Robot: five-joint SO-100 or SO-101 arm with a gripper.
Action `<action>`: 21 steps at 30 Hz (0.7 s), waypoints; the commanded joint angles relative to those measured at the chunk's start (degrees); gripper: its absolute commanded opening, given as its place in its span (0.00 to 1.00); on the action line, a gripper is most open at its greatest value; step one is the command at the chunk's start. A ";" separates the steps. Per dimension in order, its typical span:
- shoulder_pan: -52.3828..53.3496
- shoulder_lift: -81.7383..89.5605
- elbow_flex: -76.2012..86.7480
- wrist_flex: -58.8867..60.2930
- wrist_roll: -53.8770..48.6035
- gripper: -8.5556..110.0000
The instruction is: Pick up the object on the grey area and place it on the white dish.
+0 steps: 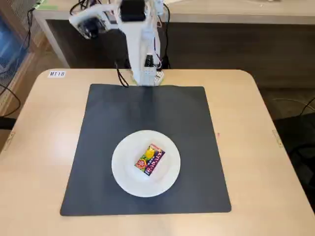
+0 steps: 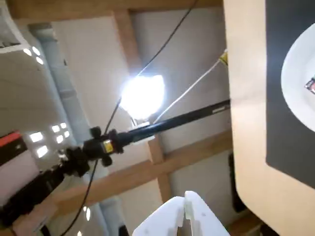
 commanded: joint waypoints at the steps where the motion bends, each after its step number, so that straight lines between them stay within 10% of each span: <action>1: 0.79 7.56 3.08 0.35 0.44 0.07; 21: 0.53 64.34 109.42 -45.62 -9.76 0.07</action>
